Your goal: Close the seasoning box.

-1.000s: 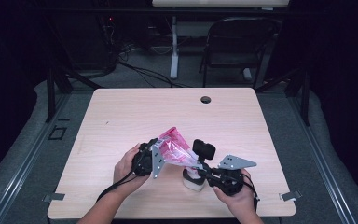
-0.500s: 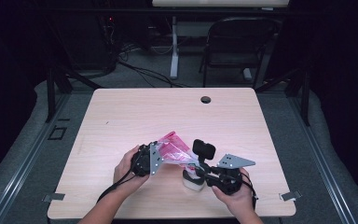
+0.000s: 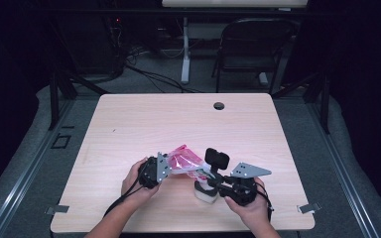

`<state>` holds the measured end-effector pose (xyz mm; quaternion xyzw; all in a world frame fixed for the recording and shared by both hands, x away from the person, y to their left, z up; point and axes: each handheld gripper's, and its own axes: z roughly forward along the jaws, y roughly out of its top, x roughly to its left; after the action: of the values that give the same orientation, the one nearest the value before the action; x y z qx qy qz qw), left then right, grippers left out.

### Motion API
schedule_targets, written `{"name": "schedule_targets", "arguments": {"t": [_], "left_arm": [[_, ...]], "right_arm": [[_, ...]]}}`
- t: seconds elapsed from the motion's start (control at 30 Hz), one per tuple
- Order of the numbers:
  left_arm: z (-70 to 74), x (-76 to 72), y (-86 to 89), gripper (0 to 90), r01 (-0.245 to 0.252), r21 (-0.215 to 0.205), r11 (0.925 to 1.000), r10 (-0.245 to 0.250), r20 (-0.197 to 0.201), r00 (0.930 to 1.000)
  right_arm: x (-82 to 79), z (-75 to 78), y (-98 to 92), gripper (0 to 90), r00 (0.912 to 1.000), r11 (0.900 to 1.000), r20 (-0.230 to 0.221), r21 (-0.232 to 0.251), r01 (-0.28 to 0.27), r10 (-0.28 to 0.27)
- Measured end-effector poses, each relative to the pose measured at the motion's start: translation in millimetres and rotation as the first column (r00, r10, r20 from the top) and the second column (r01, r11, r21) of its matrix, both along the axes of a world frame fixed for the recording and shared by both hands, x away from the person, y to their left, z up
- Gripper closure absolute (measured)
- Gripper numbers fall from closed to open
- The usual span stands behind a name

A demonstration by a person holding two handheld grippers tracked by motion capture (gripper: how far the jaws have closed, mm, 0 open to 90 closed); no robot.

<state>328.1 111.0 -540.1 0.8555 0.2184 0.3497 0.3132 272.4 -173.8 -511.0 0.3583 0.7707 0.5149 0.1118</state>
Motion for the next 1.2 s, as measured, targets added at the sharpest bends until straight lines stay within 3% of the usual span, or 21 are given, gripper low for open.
{"name": "schedule_targets", "arguments": {"t": [0.23, 0.57, 0.93, 1.2], "left_arm": [[-3.8, 2.4, 1.9, 70.2, -0.001, -0.036, 0.9994, 0.0, -0.046, 0.9989], [-6.4, 3.4, 2.5, 70.3, -0.002, -0.057, 0.9984, -0.003, -0.073, 0.9973], [-9.8, 4.1, 1.9, 70.2, -0.004, -0.065, 0.9979, -0.002, -0.09, 0.996], [-13.8, 4.7, 2.1, 69.7, -0.015, -0.078, 0.9969, 0.006, -0.112, 0.9937]], "right_arm": [[0.9, 0.6, 0.0, 74.2, 1.0, 1.0, 0.005, 0.002, 0.0, 0.0], [1.2, 0.9, -0.8, 74.1, 1.0, 1.0, 0.004, 0.017, 0.004, -0.004], [0.9, 3.1, -1.7, 90.0, 0.9999, 1.0, -0.001, 0.006, -0.01, 0.01], [1.5, 8.1, 2.3, 90.0, 0.9998, 1.0, 0.015, 0.003, -0.015, 0.015]]}}
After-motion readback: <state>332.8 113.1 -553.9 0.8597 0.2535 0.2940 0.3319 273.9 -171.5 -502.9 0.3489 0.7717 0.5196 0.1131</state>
